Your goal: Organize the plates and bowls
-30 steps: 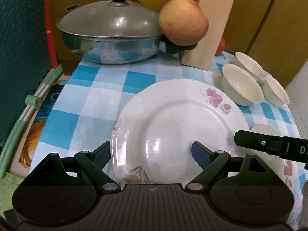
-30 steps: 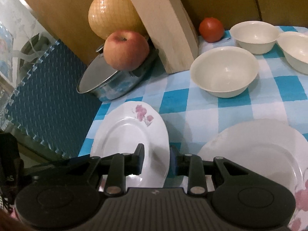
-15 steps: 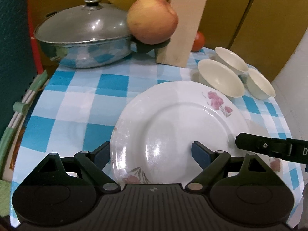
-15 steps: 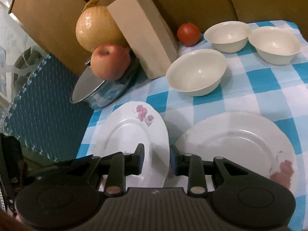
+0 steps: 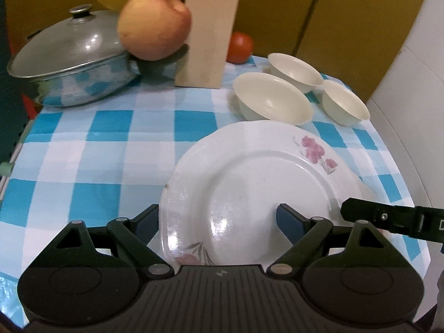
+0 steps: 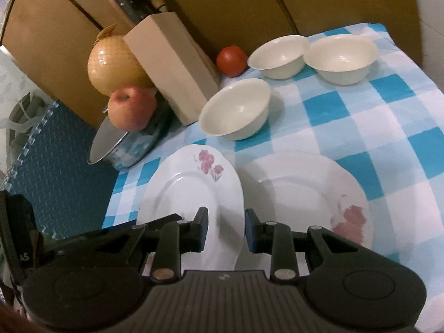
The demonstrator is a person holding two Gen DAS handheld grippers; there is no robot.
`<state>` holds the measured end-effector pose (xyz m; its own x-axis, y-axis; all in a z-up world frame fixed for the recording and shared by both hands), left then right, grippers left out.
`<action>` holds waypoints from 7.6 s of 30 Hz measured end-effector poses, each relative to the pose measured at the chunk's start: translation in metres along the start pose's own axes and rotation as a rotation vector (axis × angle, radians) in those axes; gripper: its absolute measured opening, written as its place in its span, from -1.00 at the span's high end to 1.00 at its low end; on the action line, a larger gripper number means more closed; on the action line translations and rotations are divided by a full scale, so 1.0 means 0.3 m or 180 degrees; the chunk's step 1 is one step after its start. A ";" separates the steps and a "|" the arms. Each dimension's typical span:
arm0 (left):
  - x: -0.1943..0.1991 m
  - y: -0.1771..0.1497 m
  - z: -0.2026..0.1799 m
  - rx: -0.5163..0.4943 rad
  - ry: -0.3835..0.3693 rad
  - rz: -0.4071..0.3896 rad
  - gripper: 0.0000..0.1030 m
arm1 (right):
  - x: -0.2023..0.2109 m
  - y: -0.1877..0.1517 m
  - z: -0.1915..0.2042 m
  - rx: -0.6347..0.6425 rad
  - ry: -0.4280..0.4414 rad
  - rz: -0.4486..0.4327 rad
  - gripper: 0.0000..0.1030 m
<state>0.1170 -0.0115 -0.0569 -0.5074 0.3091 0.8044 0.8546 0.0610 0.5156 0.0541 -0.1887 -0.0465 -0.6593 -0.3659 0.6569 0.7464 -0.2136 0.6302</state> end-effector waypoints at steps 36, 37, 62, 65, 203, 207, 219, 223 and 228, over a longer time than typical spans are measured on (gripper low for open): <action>-0.079 -0.076 -0.219 -0.0462 -0.0128 0.0055 -0.83 | 0.100 -0.064 -0.146 -0.0061 -0.0580 -0.0074 0.58; -0.080 -0.078 -0.225 -0.0470 -0.0138 0.0061 -0.83 | 0.103 -0.063 -0.147 -0.0032 -0.0629 -0.0087 0.58; -0.082 -0.094 -0.263 -0.0645 -0.0148 0.0046 -0.77 | 0.101 -0.062 -0.145 0.0300 -0.1041 -0.0090 0.55; -0.083 -0.089 -0.258 -0.0624 -0.0154 0.0055 -0.76 | 0.098 -0.063 -0.148 0.0296 -0.1040 -0.0063 0.55; -0.078 0.367 -0.400 0.0202 -0.0223 -0.0063 0.34 | -0.030 0.393 -0.291 -0.0051 -0.0298 -0.0216 0.89; -0.084 0.356 -0.351 0.0263 -0.0197 -0.0039 0.34 | -0.066 0.366 -0.259 0.0002 -0.0293 -0.0123 0.89; -0.123 0.317 -0.289 0.0330 -0.0173 0.0079 0.30 | -0.136 0.327 -0.240 0.0020 -0.0331 0.0102 0.88; -0.140 0.314 -0.280 0.0334 -0.0155 0.0117 0.29 | -0.156 0.319 -0.237 0.0067 -0.0364 0.0170 0.80; -0.148 0.314 -0.265 0.0344 -0.0141 0.0139 0.28 | -0.155 0.318 -0.214 0.0203 -0.0421 0.0175 0.78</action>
<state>0.2112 -0.0948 -0.0206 -0.4660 0.3553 0.8103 0.8840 0.1477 0.4436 0.1615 -0.2501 -0.0434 -0.6268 -0.2520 0.7373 0.7773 -0.1369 0.6140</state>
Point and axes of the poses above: each gripper's, at about its wrist camera, not at the fingertips, and x roughly against the way its jaws point, z to its left, y to its top, the point moved 3 cm from there along -x, roughly the way its jaws point, and after that the axes turned 14 degrees about x, right-handed, at the moved point
